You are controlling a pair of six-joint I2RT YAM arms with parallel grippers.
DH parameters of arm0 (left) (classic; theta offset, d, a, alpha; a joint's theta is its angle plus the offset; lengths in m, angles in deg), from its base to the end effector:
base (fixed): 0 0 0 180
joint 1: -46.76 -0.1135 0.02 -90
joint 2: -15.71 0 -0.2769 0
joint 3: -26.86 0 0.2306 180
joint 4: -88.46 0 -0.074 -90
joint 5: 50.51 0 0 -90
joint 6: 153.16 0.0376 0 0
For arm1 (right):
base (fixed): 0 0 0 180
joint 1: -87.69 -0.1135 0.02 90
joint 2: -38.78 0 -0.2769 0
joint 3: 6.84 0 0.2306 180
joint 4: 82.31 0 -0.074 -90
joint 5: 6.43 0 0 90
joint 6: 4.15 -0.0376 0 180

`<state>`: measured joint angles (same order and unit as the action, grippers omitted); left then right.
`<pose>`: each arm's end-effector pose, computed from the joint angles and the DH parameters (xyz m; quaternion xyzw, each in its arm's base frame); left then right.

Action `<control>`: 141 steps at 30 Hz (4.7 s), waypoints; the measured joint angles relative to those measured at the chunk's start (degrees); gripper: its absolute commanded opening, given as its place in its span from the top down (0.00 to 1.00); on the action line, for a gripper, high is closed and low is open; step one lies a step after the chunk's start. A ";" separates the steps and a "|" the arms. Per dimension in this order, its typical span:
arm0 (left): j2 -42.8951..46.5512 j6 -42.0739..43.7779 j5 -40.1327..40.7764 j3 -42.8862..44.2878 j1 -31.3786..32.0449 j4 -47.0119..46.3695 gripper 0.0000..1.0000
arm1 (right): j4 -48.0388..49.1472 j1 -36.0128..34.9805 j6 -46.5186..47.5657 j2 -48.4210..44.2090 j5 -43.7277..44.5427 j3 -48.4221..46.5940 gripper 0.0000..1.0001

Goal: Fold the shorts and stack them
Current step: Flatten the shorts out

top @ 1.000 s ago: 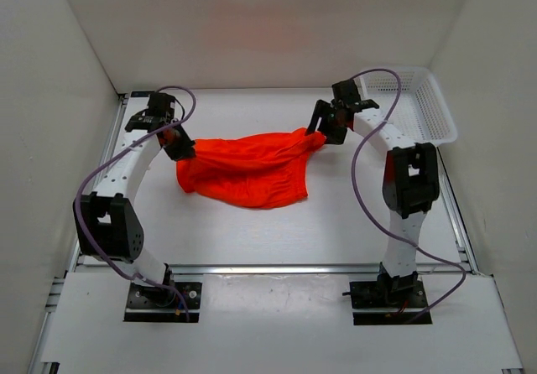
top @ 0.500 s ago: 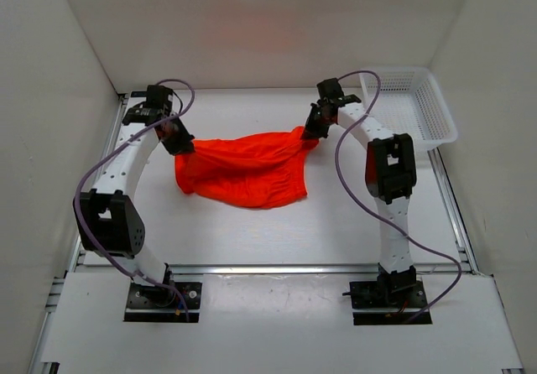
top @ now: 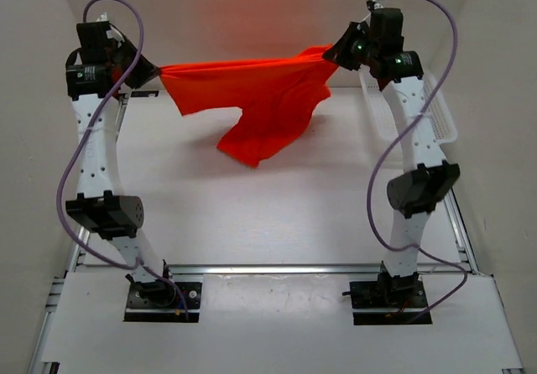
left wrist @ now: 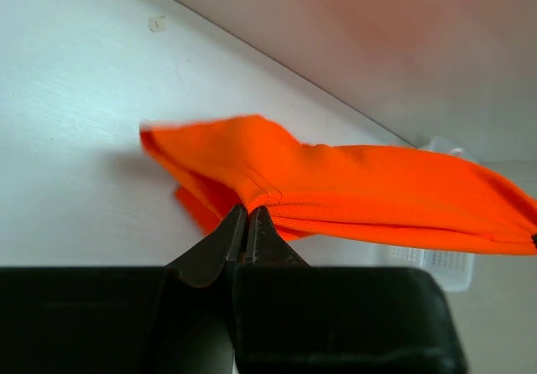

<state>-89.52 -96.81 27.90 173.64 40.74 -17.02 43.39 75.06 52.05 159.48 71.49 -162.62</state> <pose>0.3571 0.0301 0.4733 -0.2513 0.8387 -0.1996 0.4400 0.4420 0.1071 0.4477 0.0890 0.8081 0.3059 0.4955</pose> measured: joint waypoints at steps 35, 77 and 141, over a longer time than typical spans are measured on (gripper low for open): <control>22.80 -6.05 0.11 -83.27 6.27 -12.15 0.00 | 10.78 -5.95 -23.96 -61.11 6.25 109.74 0.11; 28.33 -3.74 3.56 -72.43 0.81 -7.06 0.70 | 8.46 -11.02 -3.45 -48.96 7.48 89.96 0.47; -40.04 5.51 1.97 2.89 21.03 -2.93 0.44 | 3.28 1.27 0.96 -2.80 24.28 54.23 0.73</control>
<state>-129.56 -91.30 29.86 176.52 61.76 -19.95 46.67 76.33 53.01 156.68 95.77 -108.40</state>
